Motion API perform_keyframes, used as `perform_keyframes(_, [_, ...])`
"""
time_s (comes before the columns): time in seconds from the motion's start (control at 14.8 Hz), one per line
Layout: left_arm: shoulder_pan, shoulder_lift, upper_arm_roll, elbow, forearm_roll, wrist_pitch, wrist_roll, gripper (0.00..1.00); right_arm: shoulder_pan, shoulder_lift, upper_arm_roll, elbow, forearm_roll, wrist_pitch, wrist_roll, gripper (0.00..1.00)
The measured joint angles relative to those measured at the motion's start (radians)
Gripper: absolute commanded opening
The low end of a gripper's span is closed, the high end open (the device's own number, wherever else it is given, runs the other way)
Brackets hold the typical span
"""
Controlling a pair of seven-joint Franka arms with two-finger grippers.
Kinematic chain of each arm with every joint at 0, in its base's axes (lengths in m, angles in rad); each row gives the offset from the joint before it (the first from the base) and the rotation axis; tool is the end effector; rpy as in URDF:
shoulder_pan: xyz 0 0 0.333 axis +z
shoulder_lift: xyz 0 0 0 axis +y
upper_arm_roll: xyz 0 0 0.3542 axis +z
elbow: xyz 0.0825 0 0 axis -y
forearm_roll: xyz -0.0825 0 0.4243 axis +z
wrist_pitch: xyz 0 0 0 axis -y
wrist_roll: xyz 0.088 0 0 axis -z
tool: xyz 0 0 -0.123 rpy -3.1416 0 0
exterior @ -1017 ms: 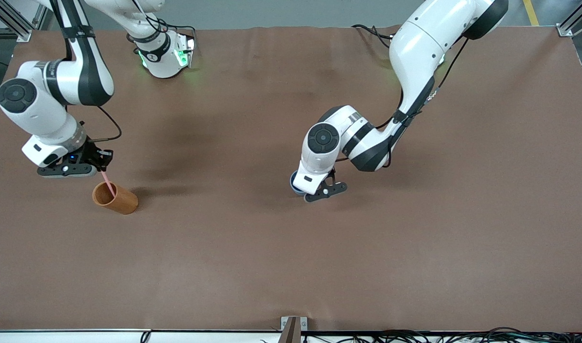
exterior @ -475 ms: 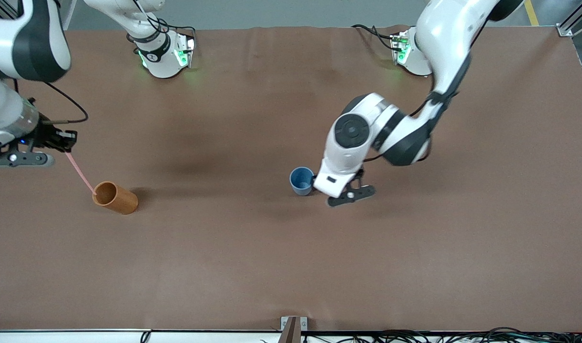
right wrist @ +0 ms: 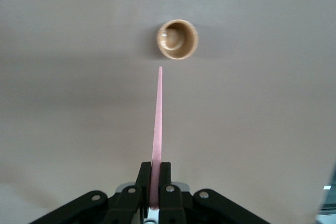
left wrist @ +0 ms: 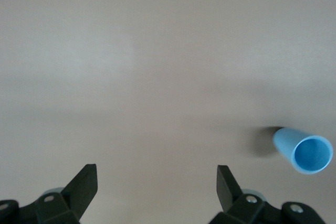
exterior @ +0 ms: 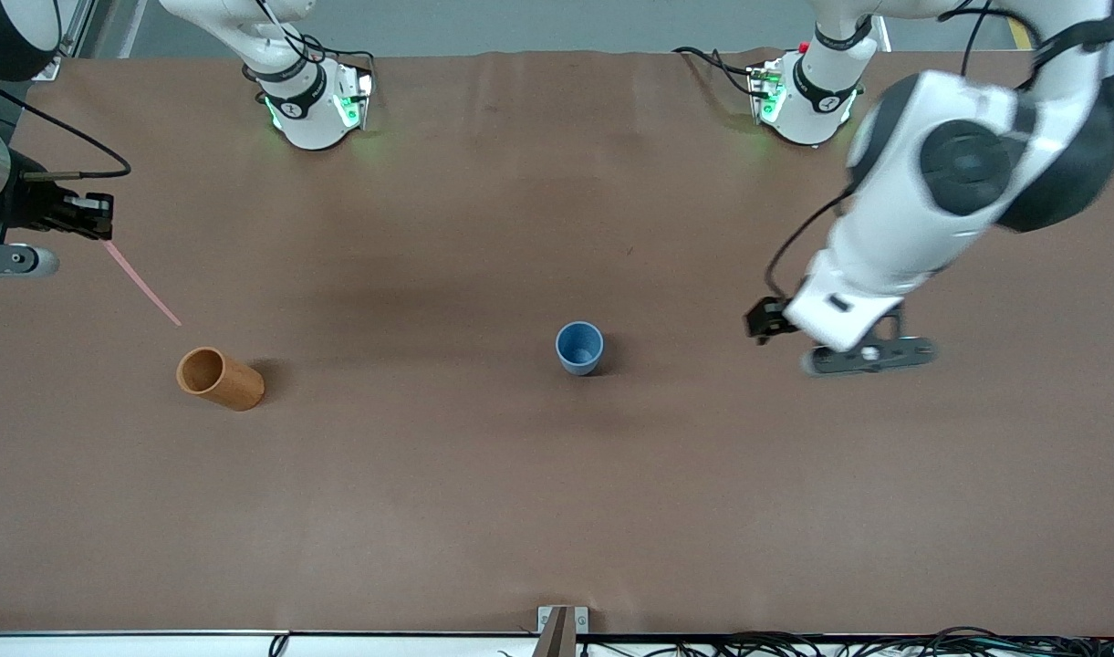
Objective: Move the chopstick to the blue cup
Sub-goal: 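Release the blue cup with the left gripper while the right gripper lifts the stick, then carry the pink stick with the right gripper over the blue cup and lower it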
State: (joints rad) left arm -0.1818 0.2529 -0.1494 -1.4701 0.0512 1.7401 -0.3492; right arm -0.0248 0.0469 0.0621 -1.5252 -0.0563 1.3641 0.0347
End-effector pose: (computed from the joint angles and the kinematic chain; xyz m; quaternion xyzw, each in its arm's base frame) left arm 0.6578 -0.2084 0.5527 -0.9999 -0.0075 -0.0116 0.0030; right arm 0.5840 0.0131 0.6266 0.9942 -0.0015 -0.1027 0.0303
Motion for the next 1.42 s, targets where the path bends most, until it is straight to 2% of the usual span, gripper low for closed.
perform_keyframes(0.14, [0.022, -0.057, 0.048, 0.0, -0.015, -0.052, 0.155, 1.0, 0.054, 0.01, 0.003, 0.013, 0.046, -0.001, 0.116, 0.02])
perform_keyframes(0.27, [0.052, -0.112, 0.053, 0.001, -0.017, -0.095, 0.234, 1.0, 0.158, 0.032, 0.008, 0.043, 0.078, 0.002, 0.289, 0.02])
perform_keyframes(0.61, [0.058, -0.235, 0.053, -0.002, -0.02, -0.205, 0.265, 1.0, 0.457, 0.206, 0.017, 0.262, 0.183, 0.044, 0.788, 0.02])
perform_keyframes(0.81, [0.072, -0.233, 0.055, -0.021, -0.051, -0.207, 0.267, 1.0, 0.576, 0.307, 0.016, 0.333, 0.217, 0.185, 0.981, 0.02])
perform_keyframes(1.08, [0.086, -0.207, 0.077, -0.024, -0.058, -0.202, 0.272, 1.0, 0.703, 0.409, 0.015, 0.344, 0.226, 0.361, 1.158, 0.02])
perform_keyframes(1.42, [0.087, -0.206, 0.079, -0.024, -0.059, -0.202, 0.272, 1.0, 0.773, 0.497, 0.008, 0.351, 0.226, 0.412, 1.208, 0.02])
